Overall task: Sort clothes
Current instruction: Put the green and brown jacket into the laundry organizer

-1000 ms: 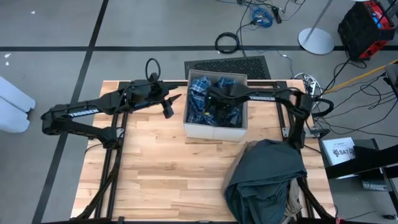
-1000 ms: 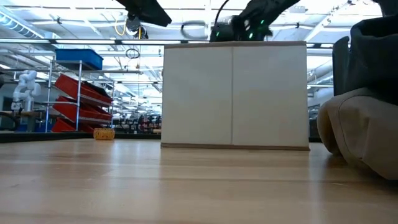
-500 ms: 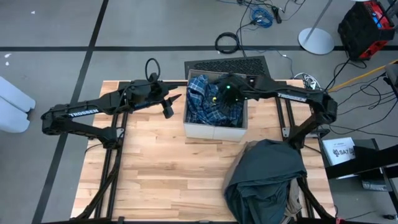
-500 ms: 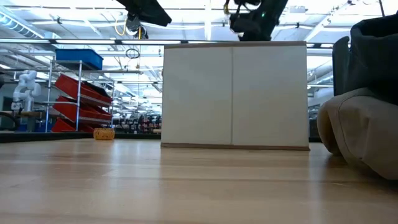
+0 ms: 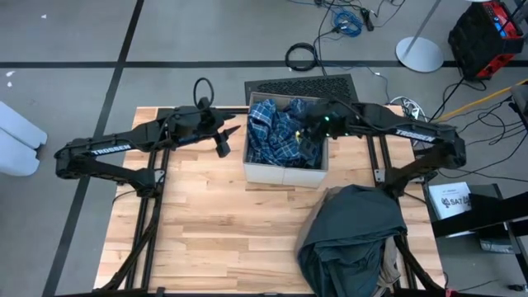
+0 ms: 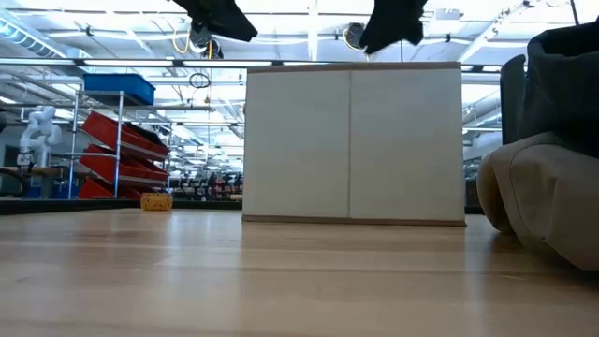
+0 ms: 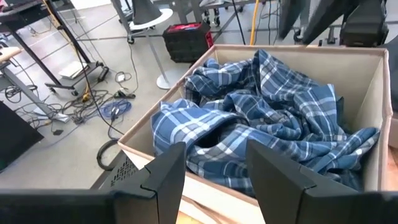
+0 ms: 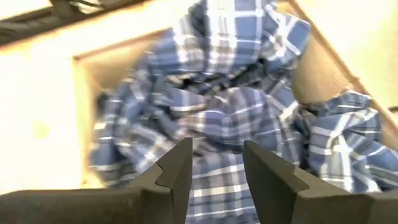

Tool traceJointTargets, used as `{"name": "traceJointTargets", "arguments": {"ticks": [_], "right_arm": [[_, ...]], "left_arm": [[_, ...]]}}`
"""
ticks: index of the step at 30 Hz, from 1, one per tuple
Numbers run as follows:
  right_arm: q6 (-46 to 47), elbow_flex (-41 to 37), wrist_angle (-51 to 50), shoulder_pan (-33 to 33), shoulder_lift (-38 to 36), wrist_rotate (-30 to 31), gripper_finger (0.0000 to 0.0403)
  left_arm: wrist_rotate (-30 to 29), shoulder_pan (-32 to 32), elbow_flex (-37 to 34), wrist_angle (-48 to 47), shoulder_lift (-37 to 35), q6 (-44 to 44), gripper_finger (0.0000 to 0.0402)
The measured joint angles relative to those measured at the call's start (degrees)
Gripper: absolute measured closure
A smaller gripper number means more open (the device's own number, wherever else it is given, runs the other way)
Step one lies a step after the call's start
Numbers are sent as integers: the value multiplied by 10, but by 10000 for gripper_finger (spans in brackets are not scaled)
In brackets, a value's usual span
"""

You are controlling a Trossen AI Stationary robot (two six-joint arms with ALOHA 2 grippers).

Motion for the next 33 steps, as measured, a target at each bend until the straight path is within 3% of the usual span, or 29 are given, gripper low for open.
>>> {"name": "traceJointTargets", "arguments": {"ticks": [3, 9, 16, 25, 33], "right_arm": [[26, 1, -6, 34, -17, -10, 273], [111, 1, -11, 128, -33, -89, 273], [231, 1, -66, 276, -24, -91, 273], [380, 1, -198, 438, 52, -89, 273], [406, 1, -205, 526, 126, -99, 273]], "left_arm": [[0, 0, 0, -10, 1, -8, 224], [34, 0, -10, -8, 3, -13, 224], [100, -24, -10, -2, 3, -13, 224], [156, -108, -10, 45, 3, -15, 224], [164, -193, -10, 110, 2, -21, 224]]}}
